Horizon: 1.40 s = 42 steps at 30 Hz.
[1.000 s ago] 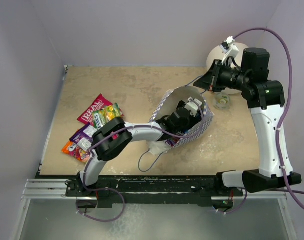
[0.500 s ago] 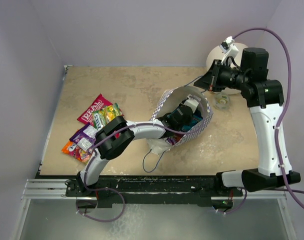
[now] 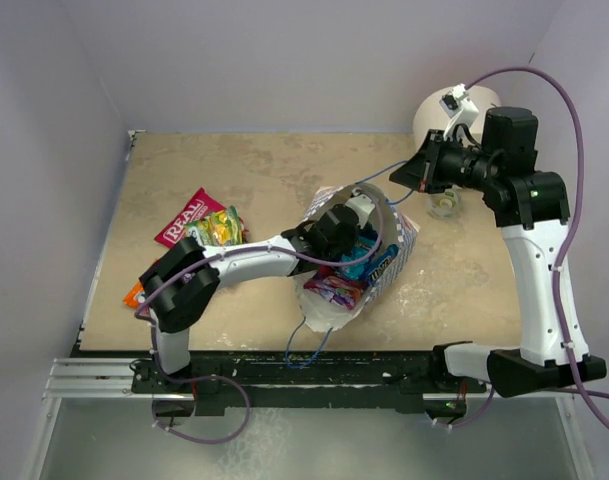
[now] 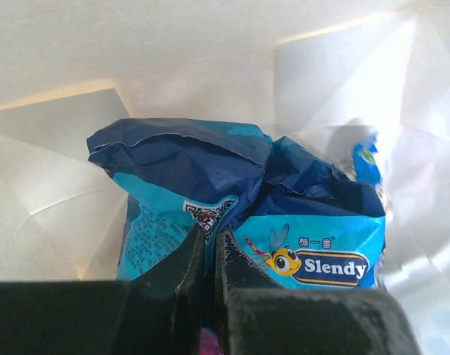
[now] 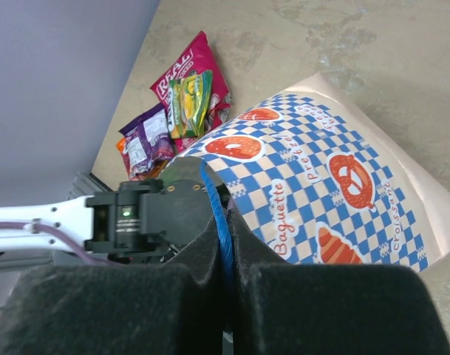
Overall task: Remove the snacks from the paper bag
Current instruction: Take out the snack from the paper bag, then place the snack at the center of the board.
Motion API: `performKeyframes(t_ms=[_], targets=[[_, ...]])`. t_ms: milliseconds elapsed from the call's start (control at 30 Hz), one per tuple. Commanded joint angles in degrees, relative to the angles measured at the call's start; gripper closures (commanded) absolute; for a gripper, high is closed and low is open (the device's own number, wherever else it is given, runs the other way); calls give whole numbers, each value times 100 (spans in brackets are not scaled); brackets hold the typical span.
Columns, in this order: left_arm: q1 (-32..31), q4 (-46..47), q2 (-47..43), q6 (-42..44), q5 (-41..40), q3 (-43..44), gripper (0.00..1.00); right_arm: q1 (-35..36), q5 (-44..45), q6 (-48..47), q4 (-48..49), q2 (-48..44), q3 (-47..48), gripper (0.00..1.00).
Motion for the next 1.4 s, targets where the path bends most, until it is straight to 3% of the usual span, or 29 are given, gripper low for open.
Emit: performKeyframes(t_ms=[0, 500, 1000, 1200, 1367], targets=[[-68, 22, -1080, 176, 611, -28, 98, -6, 172, -110, 442, -195, -97, 100], [-66, -1268, -2858, 110, 1893, -54, 100, 1, 391, 0, 1142, -462, -684, 100], [-63, -3119, -4283, 109, 2035, 1043, 100, -1, 931, 235, 1693, -242, -537, 100], [-63, -3744, -4136, -110, 1274, 1968, 100, -4, 831, 159, 1724, -212, -556, 100], [-51, -4609, -3715, -325, -313, 3019, 100, -1, 874, 5, 1697, -228, -597, 100]])
